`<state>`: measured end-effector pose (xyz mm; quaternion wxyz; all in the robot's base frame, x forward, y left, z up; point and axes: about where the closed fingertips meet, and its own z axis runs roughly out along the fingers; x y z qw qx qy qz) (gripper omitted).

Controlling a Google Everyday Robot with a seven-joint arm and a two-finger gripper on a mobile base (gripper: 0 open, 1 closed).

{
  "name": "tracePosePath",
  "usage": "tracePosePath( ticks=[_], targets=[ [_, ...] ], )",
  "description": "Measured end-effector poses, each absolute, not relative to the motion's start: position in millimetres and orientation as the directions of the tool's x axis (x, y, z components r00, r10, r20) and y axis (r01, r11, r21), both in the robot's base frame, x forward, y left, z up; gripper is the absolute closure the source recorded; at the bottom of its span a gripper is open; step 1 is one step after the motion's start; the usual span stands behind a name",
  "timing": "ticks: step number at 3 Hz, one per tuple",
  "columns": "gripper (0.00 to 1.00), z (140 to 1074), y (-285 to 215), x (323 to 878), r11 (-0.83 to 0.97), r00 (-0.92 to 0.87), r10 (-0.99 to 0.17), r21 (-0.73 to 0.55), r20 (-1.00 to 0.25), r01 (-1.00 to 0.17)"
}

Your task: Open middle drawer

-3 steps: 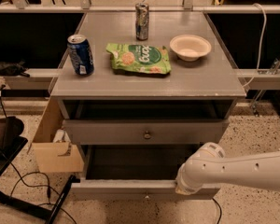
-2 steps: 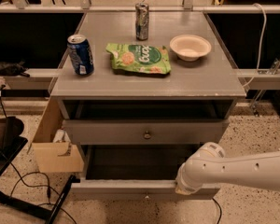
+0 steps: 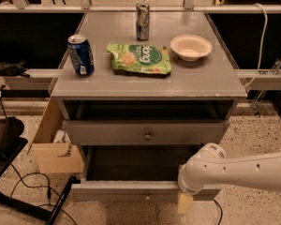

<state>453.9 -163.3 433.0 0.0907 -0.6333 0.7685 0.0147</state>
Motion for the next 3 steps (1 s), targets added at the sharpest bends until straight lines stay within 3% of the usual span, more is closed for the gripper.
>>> tracePosePath(
  ticks=[2, 3],
  targets=[
    [0.0, 422, -162, 452, 0.194, -0.183, -0.971, -0.061, -0.153, -0.979],
    [0.17, 393, -162, 420, 0.172, -0.172, -0.977, 0.013, -0.123, -0.985]
  ],
)
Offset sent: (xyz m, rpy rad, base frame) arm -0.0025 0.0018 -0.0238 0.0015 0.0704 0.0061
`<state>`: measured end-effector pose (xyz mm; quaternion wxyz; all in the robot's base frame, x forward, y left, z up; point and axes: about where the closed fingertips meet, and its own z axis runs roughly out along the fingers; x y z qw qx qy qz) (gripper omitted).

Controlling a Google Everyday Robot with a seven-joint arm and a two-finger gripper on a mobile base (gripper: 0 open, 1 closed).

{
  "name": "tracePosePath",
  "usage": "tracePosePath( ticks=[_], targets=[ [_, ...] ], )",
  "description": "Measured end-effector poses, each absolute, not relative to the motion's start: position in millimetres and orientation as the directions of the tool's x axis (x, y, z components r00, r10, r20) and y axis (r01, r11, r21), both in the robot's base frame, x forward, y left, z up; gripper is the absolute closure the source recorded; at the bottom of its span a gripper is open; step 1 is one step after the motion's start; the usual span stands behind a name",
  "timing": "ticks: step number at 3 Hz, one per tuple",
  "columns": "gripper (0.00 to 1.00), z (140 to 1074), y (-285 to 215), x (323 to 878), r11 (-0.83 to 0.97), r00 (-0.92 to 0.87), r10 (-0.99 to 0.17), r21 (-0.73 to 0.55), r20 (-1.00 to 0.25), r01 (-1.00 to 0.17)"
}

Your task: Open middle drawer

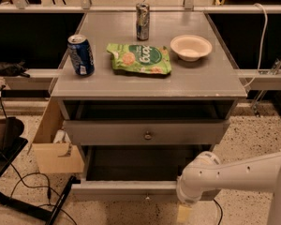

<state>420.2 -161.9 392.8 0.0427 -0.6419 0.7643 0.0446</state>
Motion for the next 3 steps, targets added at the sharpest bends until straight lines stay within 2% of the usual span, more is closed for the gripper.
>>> tracePosePath(
  ticks=[1, 3],
  targets=[
    [0.4, 388, -167, 386, 0.166, -0.172, -0.979, 0.06, -0.11, -0.984],
    [0.87, 403, -167, 387, 0.166, -0.172, -0.979, 0.06, -0.11, -0.984]
  ],
)
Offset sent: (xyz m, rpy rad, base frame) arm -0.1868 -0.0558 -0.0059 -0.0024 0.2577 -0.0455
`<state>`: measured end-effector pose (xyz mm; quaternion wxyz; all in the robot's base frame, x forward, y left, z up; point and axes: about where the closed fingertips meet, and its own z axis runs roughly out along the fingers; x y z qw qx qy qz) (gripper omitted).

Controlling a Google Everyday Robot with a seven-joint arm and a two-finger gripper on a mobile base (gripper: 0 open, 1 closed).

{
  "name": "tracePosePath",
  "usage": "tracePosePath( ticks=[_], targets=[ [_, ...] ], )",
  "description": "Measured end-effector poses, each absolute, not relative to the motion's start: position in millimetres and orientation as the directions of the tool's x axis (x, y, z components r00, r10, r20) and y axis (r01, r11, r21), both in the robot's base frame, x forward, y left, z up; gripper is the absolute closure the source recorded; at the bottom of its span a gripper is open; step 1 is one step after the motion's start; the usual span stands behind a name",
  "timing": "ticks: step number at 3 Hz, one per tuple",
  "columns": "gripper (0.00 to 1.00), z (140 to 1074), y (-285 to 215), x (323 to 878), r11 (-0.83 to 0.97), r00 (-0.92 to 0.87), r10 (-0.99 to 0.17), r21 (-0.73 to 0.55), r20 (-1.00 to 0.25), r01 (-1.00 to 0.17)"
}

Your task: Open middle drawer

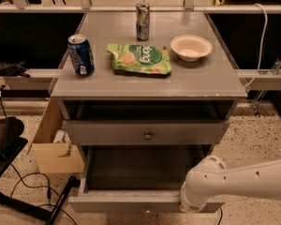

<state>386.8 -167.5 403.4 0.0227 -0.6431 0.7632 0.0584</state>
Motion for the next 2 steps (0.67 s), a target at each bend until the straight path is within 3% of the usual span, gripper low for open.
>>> tracePosePath(
  ticks=[1, 2],
  targets=[
    [1.0, 406, -168, 388, 0.166, -0.172, -0.979, 0.06, -0.11, -0.984],
    [1.0, 400, -178, 364, 0.18, -0.19, -0.977, 0.096, -0.1, -0.979]
  ],
)
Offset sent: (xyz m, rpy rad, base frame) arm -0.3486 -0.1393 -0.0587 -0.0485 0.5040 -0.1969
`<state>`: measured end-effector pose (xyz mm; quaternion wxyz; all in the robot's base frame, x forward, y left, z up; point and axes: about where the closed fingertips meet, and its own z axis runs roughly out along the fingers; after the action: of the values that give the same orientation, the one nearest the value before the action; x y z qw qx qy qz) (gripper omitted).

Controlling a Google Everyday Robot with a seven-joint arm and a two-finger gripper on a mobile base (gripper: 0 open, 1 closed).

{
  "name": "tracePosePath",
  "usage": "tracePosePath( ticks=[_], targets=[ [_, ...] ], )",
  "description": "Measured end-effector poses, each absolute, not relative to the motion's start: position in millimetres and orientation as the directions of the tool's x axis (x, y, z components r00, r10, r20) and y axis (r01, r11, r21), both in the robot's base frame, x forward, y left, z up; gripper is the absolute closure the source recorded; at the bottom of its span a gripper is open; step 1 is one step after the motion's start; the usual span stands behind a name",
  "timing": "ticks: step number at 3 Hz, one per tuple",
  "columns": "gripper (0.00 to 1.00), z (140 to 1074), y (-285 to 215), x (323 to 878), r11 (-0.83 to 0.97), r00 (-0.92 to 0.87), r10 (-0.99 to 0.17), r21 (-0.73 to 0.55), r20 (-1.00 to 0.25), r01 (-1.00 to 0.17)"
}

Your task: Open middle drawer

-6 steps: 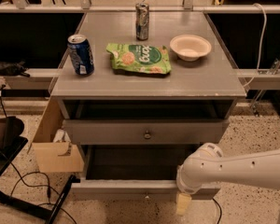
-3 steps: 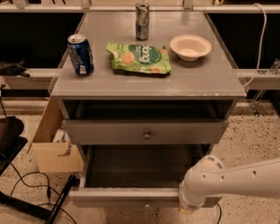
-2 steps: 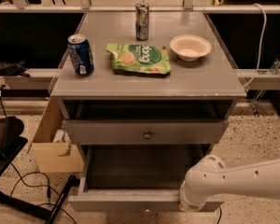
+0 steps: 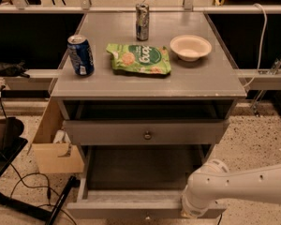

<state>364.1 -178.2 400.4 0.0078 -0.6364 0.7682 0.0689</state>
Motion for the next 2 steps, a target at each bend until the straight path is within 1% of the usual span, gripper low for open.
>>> tracePosePath(
  ticks=[2],
  targets=[
    [1.0, 402.4, -175.0, 367.1, 0.179, -0.19, -0.976, 0.103, -0.107, -0.978]
  ],
)
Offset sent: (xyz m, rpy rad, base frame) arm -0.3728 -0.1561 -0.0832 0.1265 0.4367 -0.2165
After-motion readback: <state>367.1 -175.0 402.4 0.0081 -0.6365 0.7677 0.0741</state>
